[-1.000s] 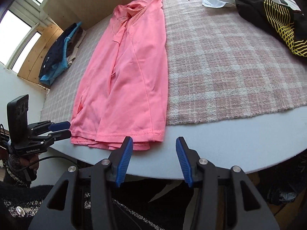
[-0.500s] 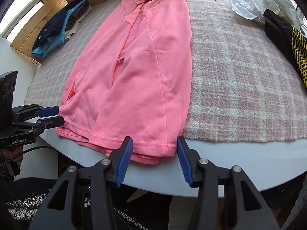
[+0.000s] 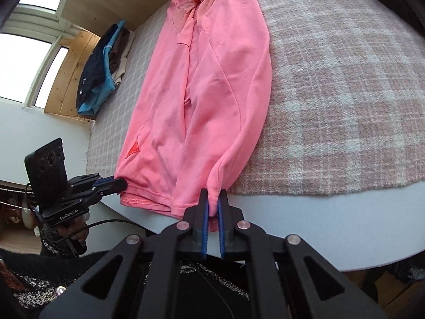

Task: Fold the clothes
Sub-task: 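Close both grippers on the hem of the pink shirt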

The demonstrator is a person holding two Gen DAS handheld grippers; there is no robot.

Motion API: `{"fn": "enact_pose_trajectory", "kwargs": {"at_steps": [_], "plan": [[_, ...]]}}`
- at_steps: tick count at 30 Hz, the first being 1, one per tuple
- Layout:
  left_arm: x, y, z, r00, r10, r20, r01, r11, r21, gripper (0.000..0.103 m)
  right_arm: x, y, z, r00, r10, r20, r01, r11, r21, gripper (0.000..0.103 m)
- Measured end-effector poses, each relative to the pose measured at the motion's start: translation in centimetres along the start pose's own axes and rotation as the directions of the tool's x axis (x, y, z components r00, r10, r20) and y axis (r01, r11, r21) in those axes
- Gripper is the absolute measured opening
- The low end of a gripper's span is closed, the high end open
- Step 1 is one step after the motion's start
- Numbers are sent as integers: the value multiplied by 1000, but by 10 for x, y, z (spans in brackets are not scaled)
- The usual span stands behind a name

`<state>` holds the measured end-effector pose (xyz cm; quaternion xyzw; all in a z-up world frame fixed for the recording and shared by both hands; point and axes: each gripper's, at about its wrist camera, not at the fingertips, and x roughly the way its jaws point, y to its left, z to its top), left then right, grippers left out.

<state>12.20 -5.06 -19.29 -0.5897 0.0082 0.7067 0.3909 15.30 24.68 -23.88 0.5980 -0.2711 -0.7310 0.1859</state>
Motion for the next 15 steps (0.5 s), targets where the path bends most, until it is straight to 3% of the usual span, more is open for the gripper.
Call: {"fn": "enact_pose_trajectory", "kwargs": {"at_steps": [4, 9, 15], "plan": [[-24, 12, 13, 988, -144, 59, 149, 985, -92, 5, -25, -3, 27, 986, 146, 85, -153, 985, 85, 6], [-42, 25, 57, 961, -232, 152, 250, 961, -117, 4, -41, 3, 89, 957, 240, 164, -256, 963, 84, 6], [-52, 62, 139, 960, -148, 237, 167, 984, -65, 4, -34, 3, 184, 963, 194, 187, -209, 976, 62, 6]]}}
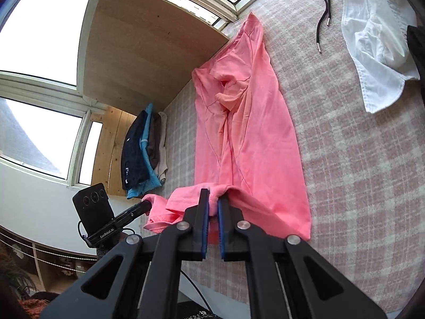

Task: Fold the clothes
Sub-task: 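Close both grippers on the hem of the pink shirt, then lift the hem with both grippers and fold it over toward the collar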

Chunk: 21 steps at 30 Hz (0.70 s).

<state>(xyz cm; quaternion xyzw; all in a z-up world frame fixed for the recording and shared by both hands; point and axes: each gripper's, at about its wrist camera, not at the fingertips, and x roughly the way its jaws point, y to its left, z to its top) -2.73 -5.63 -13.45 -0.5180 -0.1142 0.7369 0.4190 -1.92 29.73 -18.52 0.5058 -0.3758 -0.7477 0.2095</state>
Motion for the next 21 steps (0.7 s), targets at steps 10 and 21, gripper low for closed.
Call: {"fn": "enact_pose_trajectory", "kwargs": {"at_steps": [10, 21], "plan": [[78, 85, 70, 995, 58, -82, -64, 996, -69, 3, 81, -43, 86, 978, -126, -166, 138, 989, 62, 15], [67, 95, 74, 991, 75, -115, -86, 993, -87, 38, 34, -18, 79, 980, -138, -141, 126, 988, -88, 36]]}}
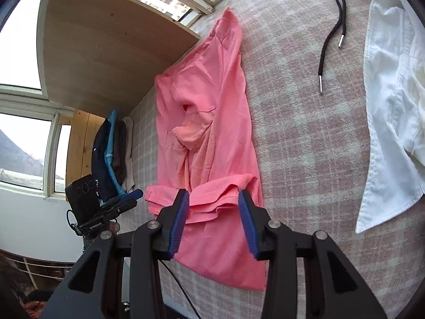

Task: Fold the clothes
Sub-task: 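Lift the hem with both grippers and fold it over toward the collar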

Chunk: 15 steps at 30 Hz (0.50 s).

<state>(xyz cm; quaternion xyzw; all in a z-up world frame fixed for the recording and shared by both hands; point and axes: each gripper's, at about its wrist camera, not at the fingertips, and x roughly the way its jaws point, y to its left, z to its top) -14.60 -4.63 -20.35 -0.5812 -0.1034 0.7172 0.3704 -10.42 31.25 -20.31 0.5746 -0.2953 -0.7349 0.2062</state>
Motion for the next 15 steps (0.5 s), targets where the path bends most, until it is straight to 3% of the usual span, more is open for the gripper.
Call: {"fn": "enact_pose_trajectory", "kwargs": {"at_steps": [2, 8, 12, 14, 15], "plan": [[-7, -11, -8, 1000, -6, -14, 7, 997, 71, 38, 7, 19, -11, 998, -61, -31, 56, 991, -119, 17], [25, -45, -37, 981, 36, -188, 18, 960, 278, 31, 66, 43, -32, 973, -157, -169, 101, 947, -304, 16], [43, -49, -29, 972, 71, -225, 2, 952, 307, 31, 87, 42, -22, 954, -202, -222, 122, 937, -328, 16], [46, -44, -16, 974, 98, -207, -32, 953, 300, 31, 77, 41, 0, 966, -212, -149, 157, 937, -312, 16], [46, -42, -8, 975, 114, -191, -54, 954, 296, 31, 63, 39, 15, 975, -211, -64, 186, 944, -271, 16]]}}
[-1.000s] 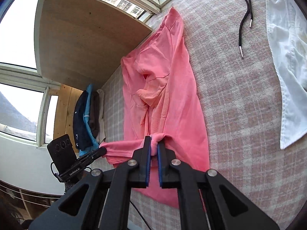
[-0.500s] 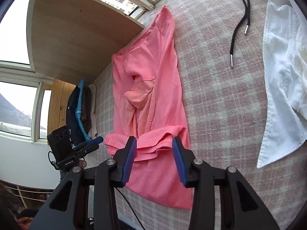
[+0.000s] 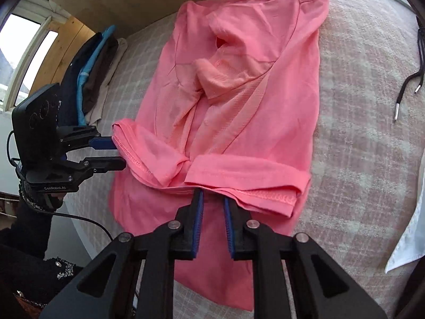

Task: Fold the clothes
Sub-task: 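Lift the hem with both grippers and fold it over toward the collar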

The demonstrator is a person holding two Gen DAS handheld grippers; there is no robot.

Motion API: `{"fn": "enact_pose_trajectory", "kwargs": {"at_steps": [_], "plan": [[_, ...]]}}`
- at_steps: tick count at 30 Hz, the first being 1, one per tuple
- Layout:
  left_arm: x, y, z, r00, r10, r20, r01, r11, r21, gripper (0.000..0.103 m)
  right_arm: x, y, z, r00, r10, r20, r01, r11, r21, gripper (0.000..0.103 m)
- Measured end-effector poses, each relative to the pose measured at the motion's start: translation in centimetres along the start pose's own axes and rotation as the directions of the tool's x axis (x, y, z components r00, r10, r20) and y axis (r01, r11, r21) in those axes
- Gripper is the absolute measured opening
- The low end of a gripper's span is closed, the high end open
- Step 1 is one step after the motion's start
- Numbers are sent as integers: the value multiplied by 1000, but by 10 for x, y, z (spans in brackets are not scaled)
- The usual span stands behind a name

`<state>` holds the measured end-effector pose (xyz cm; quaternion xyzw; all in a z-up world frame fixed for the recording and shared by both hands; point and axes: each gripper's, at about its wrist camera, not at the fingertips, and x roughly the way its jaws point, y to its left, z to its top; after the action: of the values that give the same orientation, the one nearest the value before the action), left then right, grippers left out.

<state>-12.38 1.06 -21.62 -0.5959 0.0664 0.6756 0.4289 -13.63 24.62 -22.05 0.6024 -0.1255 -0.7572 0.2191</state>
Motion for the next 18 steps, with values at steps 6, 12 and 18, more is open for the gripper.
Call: {"fn": "enact_pose_trajectory", "kwargs": {"at_steps": [6, 12, 18], "plan": [[-57, 46, 25, 963, 127, 236, -85, 980, -181, 35, -46, -22, 14, 990, -57, 132, 53, 998, 36, 19], [-40, 19, -8, 990, 32, 136, -29, 999, -20, 35, 10, 27, -11, 996, 14, -92, -30, 985, -173, 18], [12, -7, 17, 998, -24, 58, 20, 998, 65, 35, 13, 3, 33, 998, -37, 55, 39, 998, -40, 18]]}}
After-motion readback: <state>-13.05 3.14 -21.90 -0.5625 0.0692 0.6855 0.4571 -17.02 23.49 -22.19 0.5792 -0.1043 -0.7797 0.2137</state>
